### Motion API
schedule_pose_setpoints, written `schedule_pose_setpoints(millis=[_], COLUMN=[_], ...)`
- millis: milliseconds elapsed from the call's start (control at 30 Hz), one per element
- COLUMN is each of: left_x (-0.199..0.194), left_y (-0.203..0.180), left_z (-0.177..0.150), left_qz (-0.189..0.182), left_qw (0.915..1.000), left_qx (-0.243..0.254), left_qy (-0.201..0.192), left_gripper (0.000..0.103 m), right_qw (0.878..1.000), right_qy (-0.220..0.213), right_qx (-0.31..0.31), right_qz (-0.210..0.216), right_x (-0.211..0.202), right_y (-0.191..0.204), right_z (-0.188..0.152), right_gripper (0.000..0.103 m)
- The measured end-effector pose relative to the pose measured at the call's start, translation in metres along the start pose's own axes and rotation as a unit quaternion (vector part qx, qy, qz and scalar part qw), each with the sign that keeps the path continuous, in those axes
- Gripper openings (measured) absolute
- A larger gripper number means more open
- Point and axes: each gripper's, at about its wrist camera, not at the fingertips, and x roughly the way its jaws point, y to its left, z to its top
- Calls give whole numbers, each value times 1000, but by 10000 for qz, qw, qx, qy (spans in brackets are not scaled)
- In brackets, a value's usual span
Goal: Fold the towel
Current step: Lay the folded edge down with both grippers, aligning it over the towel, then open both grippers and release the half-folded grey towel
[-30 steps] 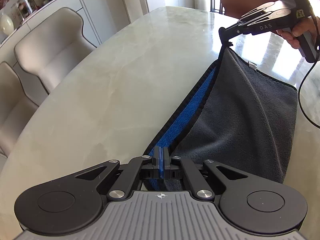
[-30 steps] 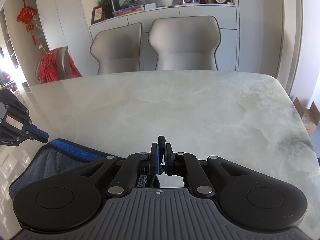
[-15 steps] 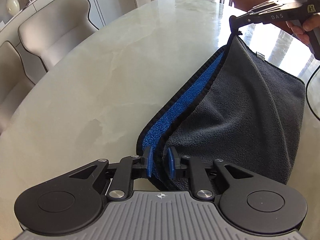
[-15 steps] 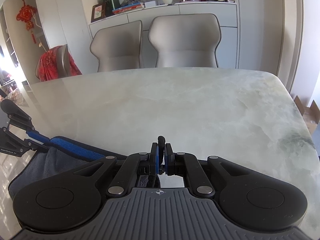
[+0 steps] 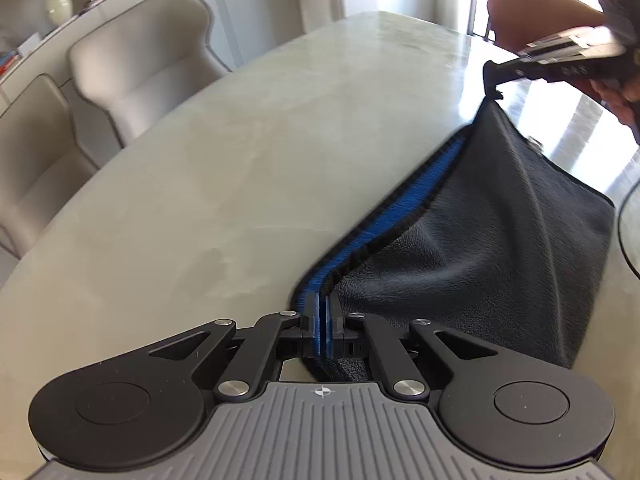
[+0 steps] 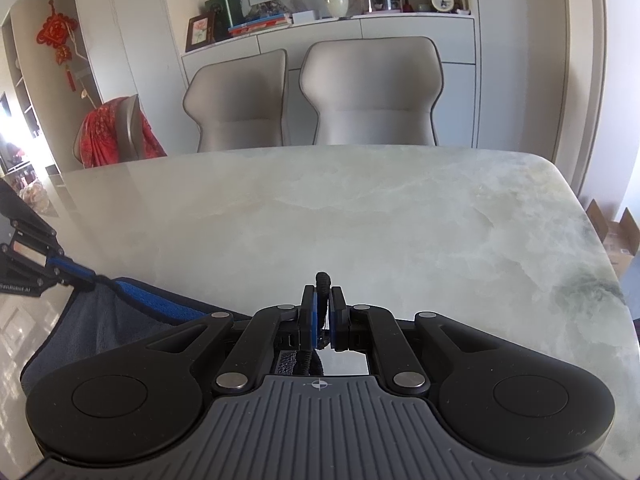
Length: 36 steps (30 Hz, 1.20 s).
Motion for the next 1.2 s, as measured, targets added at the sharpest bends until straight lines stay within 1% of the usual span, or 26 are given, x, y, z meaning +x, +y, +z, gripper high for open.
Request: schedule_pose_setpoints(millis=[100,300,533,600,667,700,733,767,800,833,867,933,1000,1067,1100,1133,1200], left_x=[3,17,20,20,19,17,14,10,3,-2,-7,-22,-32,-40,-42,-42,-39], left_y=[5,7,13,13,12,10,9,6,2,-2,-6,-21,-36,-57,-68,-76,-92], left_z=[0,-2,-5,-6,-8,-8,-9,-9,-10,-10,-11,-13,-16,-21,-25,-28,-40], left_qz=[4,-13,-57,-31,79,213,348,499,659,767,840,891,691,368,214,107,-175], left_qw=[9999,9996,9987,9983,9980,9978,9975,9971,9964,9958,9951,9937,9939,9939,9937,9935,9929], left_qx=[-106,-222,-489,-567,-619,-612,-604,-577,-527,-500,-494,-562,-660,-771,-815,-854,-988], left_qy=[28,177,160,141,132,122,112,73,-17,-100,-165,-376,-544,-700,-739,-750,-641], left_gripper=[1,2,2,3,12,16,25,33,36,43,46,49,50,52,53,54,55], right_qw=[10000,9996,9990,9984,9972,9964,9964,9968,9970,9975,9982,9984,9959,9918,9903,9897,9892], right_qy=[22,204,347,443,543,573,520,376,253,192,148,182,397,626,740,840,987], right_qx=[52,20,104,141,206,249,302,379,441,464,495,524,560,589,580,564,635], right_qz=[-41,-183,-280,-315,-471,-566,-596,-596,-586,-505,-316,51,586,943,1022,1012,882], right_x=[5,18,26,30,30,28,23,11,1,-7,-18,-30,-37,-38,-37,-36,-36], right_y=[-2,-5,-10,-12,-14,-14,-14,-13,-12,-8,-1,13,35,53,61,68,72], right_z=[1,-1,-7,-8,-9,-9,-9,-10,-10,-11,-15,-21,-37,-53,-62,-69,-80], right_gripper=[7,7,7,9,15,17,22,25,25,26,26,26,26,26,26,26,26])
